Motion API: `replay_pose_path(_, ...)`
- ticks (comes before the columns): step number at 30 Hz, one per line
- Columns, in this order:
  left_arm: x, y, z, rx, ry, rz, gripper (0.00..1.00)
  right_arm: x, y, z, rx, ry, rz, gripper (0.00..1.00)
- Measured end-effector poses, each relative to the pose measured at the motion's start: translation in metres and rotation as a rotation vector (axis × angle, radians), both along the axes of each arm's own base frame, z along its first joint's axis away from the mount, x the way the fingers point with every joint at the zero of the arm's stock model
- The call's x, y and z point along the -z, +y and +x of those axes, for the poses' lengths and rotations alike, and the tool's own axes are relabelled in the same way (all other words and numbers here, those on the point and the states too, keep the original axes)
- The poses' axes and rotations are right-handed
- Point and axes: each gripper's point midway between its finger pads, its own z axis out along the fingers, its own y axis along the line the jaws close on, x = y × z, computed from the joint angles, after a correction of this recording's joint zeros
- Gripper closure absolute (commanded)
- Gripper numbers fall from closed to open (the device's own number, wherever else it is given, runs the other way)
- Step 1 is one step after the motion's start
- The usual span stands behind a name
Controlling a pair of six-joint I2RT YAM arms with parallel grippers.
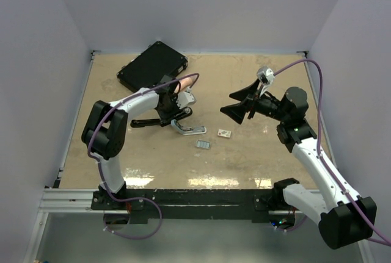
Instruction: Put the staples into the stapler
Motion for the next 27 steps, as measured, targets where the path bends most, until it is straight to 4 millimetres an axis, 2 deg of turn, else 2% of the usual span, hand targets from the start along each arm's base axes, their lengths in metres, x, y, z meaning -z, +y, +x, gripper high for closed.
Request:
replay_pose_path(10,-0.008,0.0,0.01,-0.009,-0.034,0.003,0.24,0.002,0.0,0.0,0.0,0.011,-0.004,0.08)
replay_pose_path(12,-0.009,0.002,0.013,-0.018,-0.042,0.007,0.19,0.003,0.0,0.0,0.0,0.013,-0.004,0.02)
replay_pose_path(16,-0.023,0.009,0.023,-0.069,-0.101,0.009,0.18,0.006,0.0,0.001,0.002,0.016,-0.014,0.02)
replay_pose_path(20,-0.061,0.015,0.043,-0.145,-0.242,-0.031,0.17,0.012,-0.001,0.008,0.016,0.036,-0.041,0.02)
replay_pose_path(23,-0.104,0.026,0.061,-0.238,-0.388,-0.08,0.17,0.014,-0.003,0.015,0.041,0.048,-0.064,0.02)
replay_pose_path(27,-0.149,0.042,0.069,-0.354,-0.54,-0.147,0.16,0.019,-0.006,0.022,0.071,0.059,-0.097,0.02)
